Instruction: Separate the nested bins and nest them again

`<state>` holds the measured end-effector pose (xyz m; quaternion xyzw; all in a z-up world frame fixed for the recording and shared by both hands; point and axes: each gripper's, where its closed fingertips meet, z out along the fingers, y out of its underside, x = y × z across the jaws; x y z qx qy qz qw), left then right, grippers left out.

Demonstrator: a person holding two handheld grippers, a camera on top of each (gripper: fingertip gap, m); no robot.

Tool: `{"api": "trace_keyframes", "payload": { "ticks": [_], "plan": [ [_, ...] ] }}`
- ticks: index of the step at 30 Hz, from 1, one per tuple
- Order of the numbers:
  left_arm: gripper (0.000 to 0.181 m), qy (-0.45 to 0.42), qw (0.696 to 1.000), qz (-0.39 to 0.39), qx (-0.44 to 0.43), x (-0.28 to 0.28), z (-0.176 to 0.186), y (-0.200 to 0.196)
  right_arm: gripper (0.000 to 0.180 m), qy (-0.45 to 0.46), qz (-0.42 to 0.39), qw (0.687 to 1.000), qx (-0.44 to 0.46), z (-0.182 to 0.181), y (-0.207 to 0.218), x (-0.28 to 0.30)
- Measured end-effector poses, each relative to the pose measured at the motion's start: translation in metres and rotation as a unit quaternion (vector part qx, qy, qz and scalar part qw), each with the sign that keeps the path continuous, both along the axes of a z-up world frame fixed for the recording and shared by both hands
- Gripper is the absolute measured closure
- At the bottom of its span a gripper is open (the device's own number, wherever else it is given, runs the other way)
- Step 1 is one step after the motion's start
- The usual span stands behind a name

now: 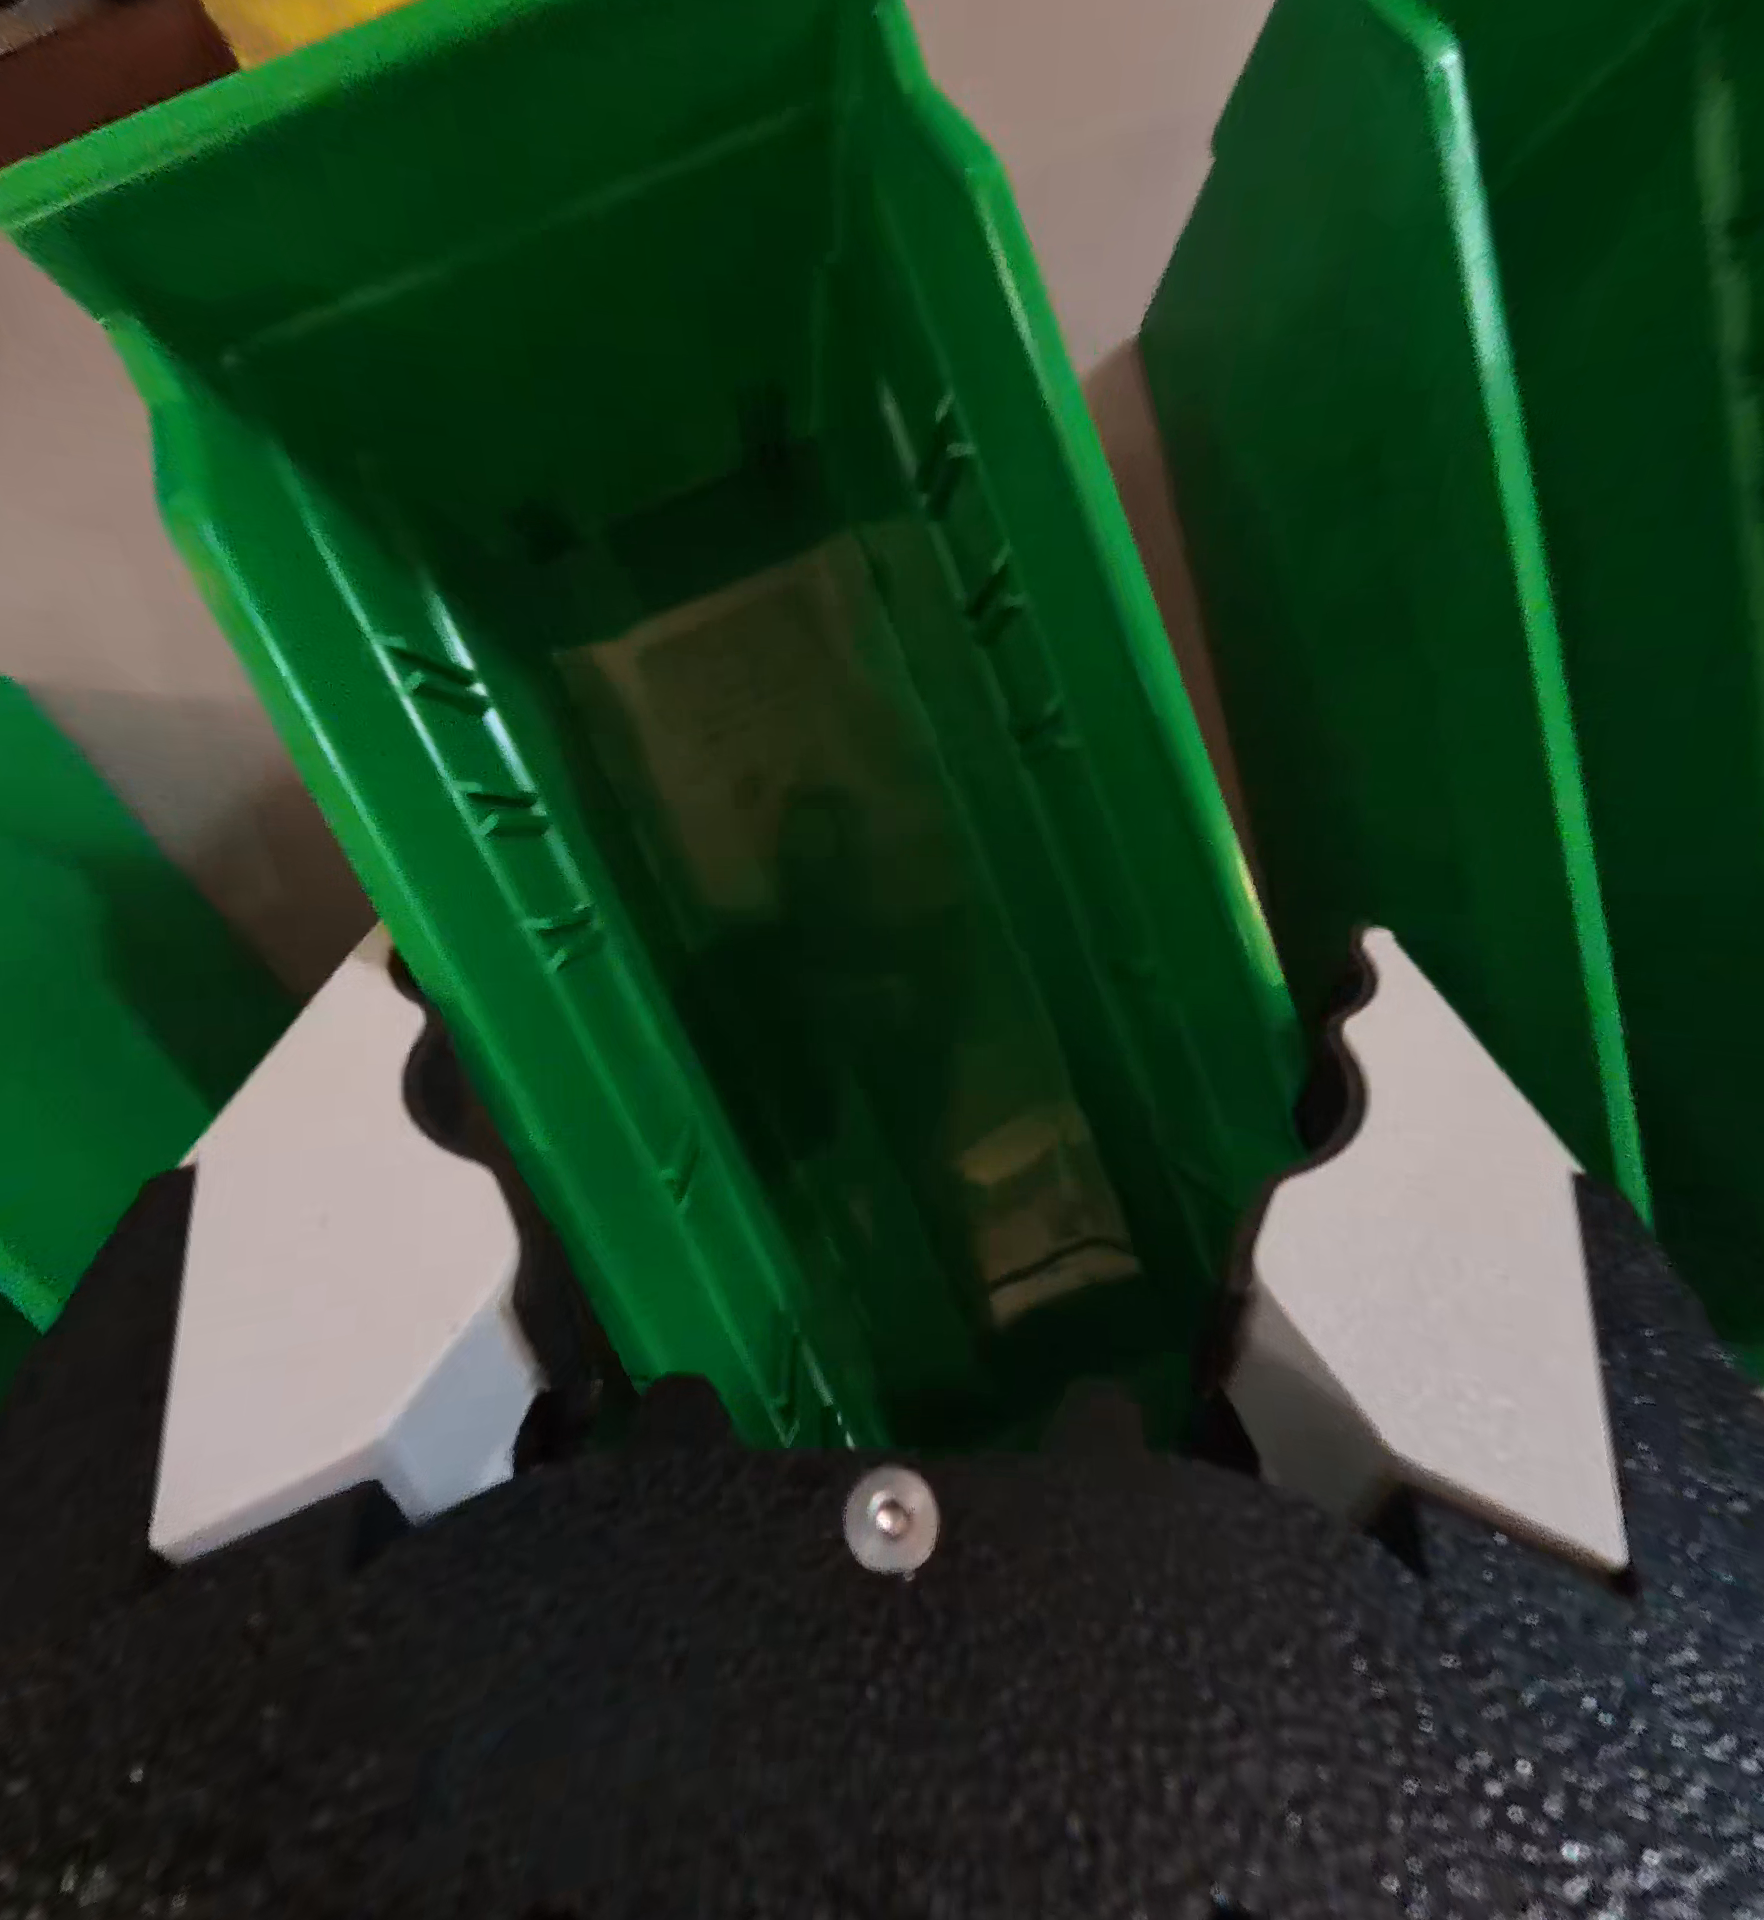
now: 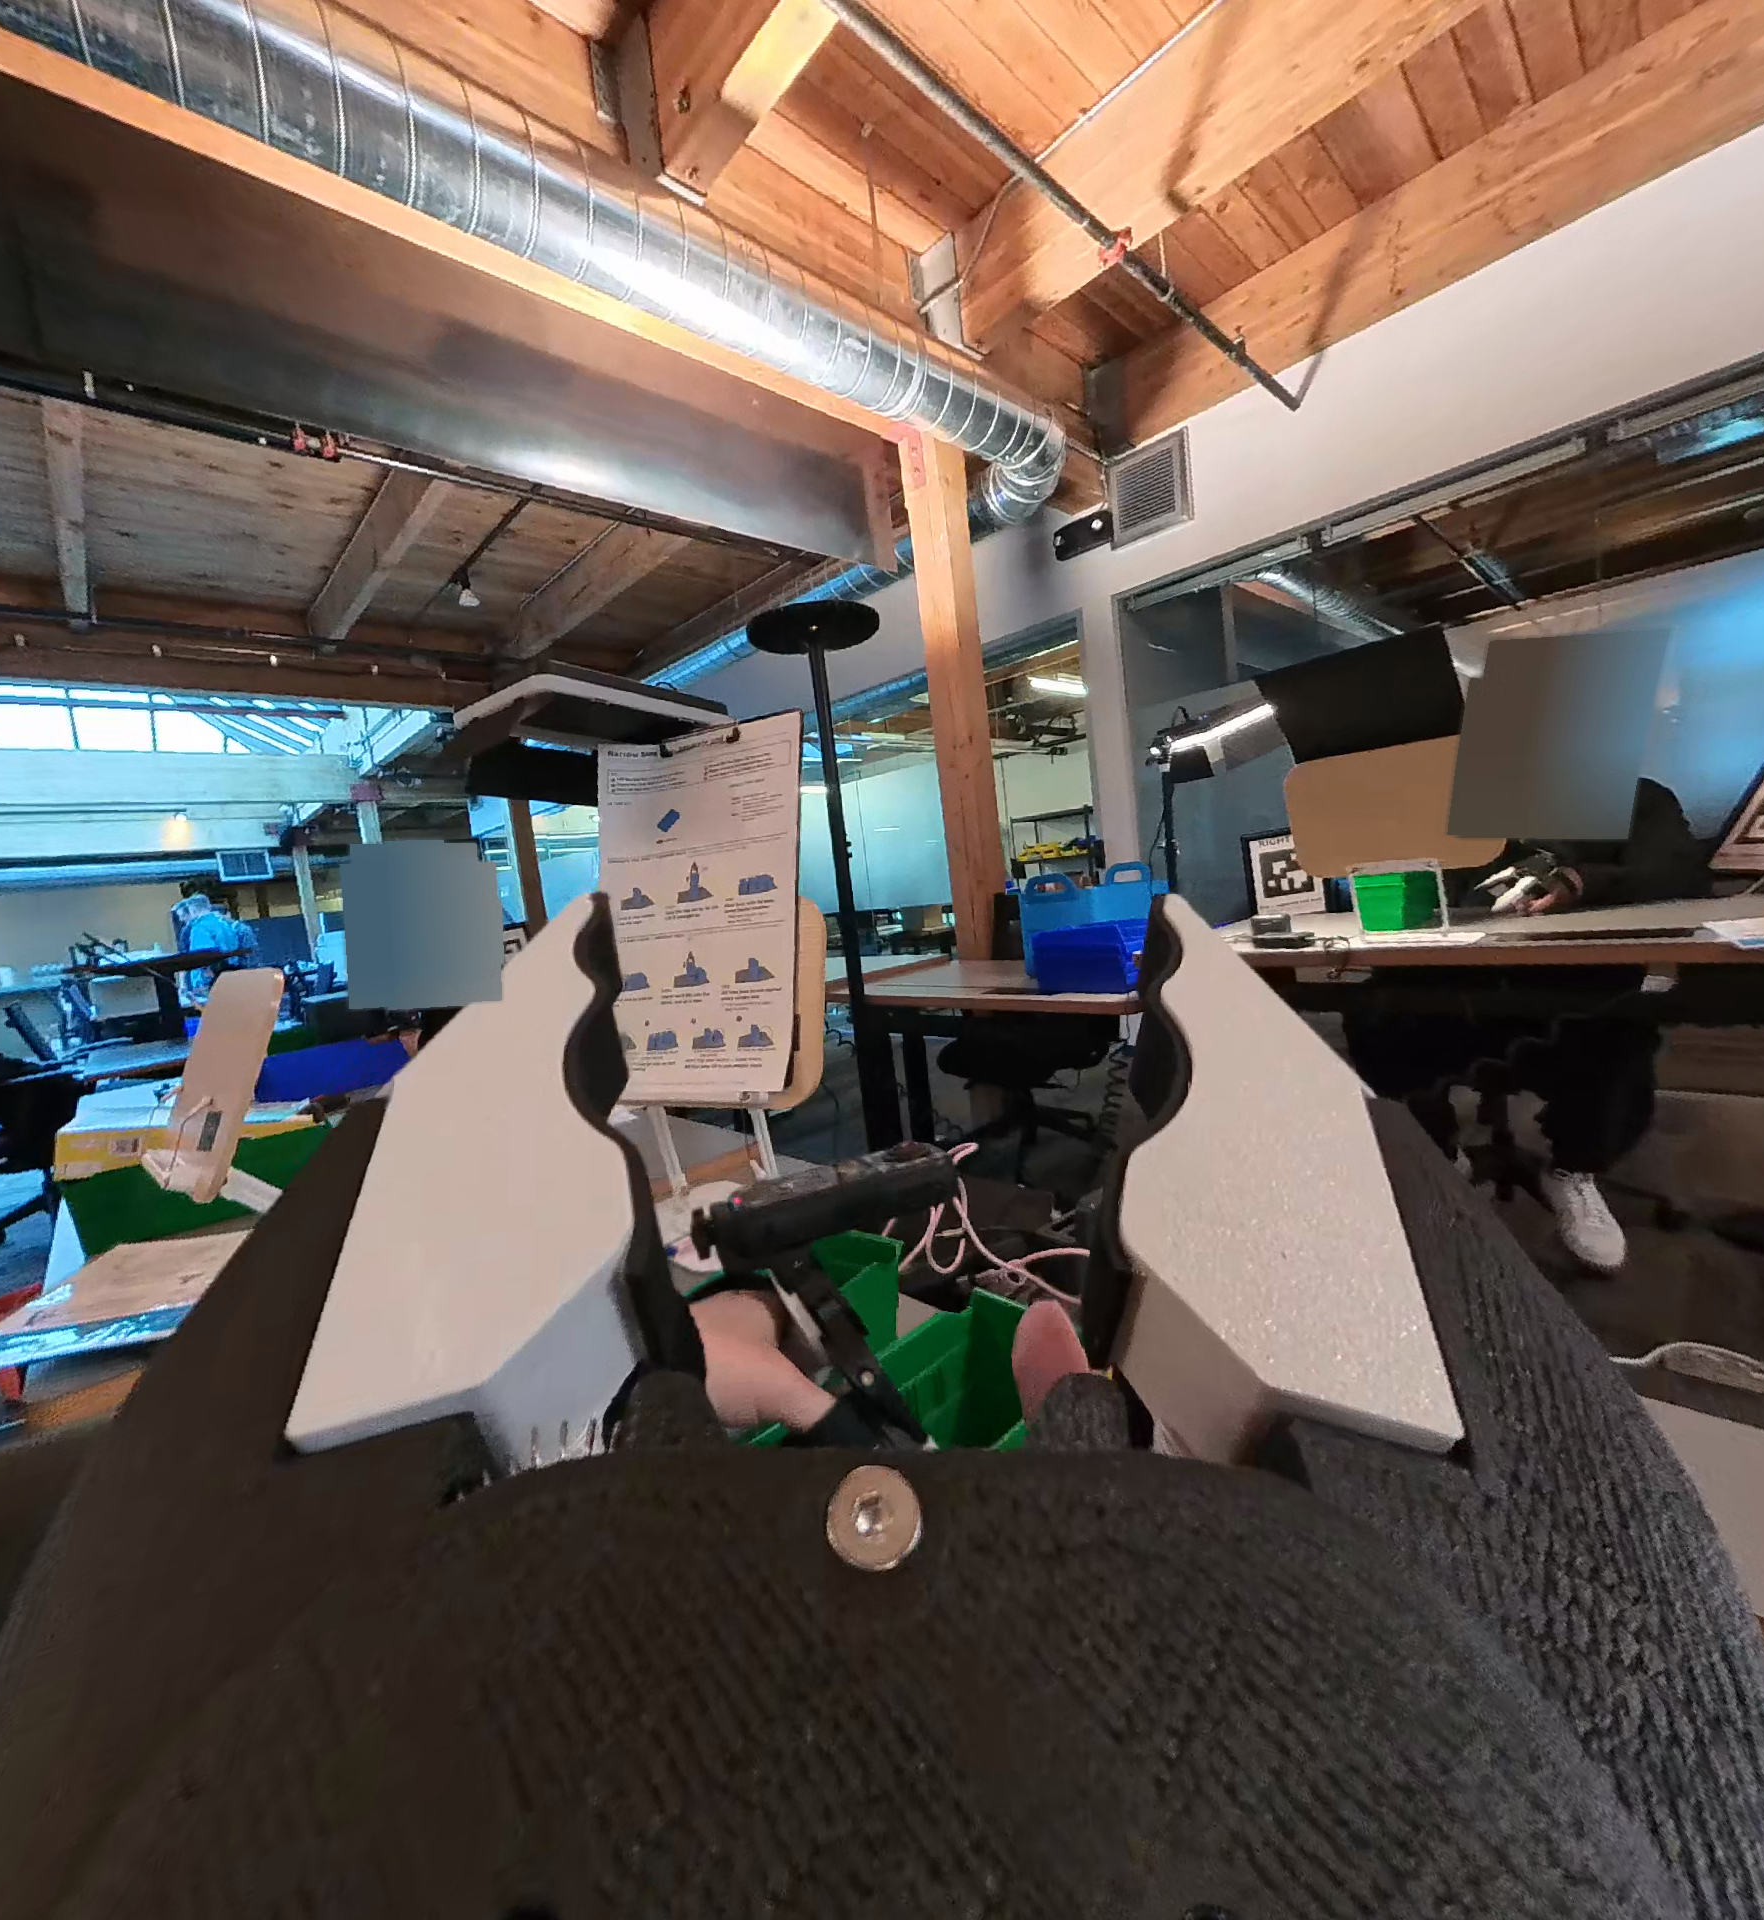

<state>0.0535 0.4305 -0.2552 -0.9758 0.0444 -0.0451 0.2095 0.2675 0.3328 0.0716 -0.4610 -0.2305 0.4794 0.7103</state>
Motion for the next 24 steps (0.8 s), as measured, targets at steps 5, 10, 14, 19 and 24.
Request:
{"api": "trace_keyframes", "payload": {
  "ticks": [5,10,14,19,24],
  "plan": [
    [0.021,-0.017,1.000,0.017,-0.002,0.002,-0.003,0.002,0.080,-0.021,0.005,1.000,-0.006,-0.005,0.002,-0.014],
    [0.022,-0.094,0.994,0.058,-0.024,0.010,-0.012,-0.003,0.080,-0.055,0.009,0.998,-0.012,-0.014,0.003,-0.028],
    [0.040,-0.109,0.993,0.041,-0.012,0.014,-0.008,-0.001,0.080,-0.068,0.008,0.998,-0.008,-0.016,0.001,-0.034],
    [0.050,-0.114,0.992,0.056,0.018,0.007,-0.003,0.008,0.080,-0.081,0.009,0.997,-0.007,-0.018,0.000,-0.039],
    [0.053,-0.130,0.989,0.052,0.054,0.001,0.017,0.018,0.081,-0.086,0.009,0.996,-0.011,-0.021,0.003,-0.040]
  ]
}}
